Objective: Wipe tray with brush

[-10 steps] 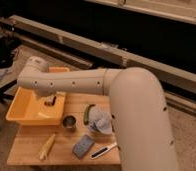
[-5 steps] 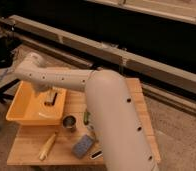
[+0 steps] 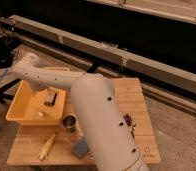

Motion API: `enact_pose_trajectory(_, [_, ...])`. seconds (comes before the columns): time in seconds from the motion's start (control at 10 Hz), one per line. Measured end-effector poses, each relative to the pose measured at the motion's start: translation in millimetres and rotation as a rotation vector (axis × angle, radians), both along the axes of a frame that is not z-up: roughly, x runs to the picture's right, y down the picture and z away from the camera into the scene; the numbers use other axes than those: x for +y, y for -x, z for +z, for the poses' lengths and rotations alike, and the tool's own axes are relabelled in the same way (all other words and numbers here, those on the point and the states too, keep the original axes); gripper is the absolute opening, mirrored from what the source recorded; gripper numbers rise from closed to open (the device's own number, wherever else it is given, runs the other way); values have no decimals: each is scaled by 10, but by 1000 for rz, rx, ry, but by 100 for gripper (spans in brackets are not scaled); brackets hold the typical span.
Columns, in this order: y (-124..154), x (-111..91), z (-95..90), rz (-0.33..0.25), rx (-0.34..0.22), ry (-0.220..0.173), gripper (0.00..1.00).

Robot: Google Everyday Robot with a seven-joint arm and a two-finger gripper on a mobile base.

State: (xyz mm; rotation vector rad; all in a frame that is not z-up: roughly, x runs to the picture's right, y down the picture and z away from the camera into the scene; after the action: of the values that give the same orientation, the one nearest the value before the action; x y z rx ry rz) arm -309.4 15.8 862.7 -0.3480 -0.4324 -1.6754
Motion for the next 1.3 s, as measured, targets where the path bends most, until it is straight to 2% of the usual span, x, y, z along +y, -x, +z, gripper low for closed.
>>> enact_pose_trajectory(0.4, [40, 48, 335, 21, 33, 10, 80])
enact_pose_trajectory(0.7, [74, 92, 566, 60, 55, 10, 80])
enact_pose_trajectory(1.1, [26, 174, 778, 131, 96, -8, 80])
enact_pose_trajectory(1.3, [20, 211, 836, 157, 97, -13, 78])
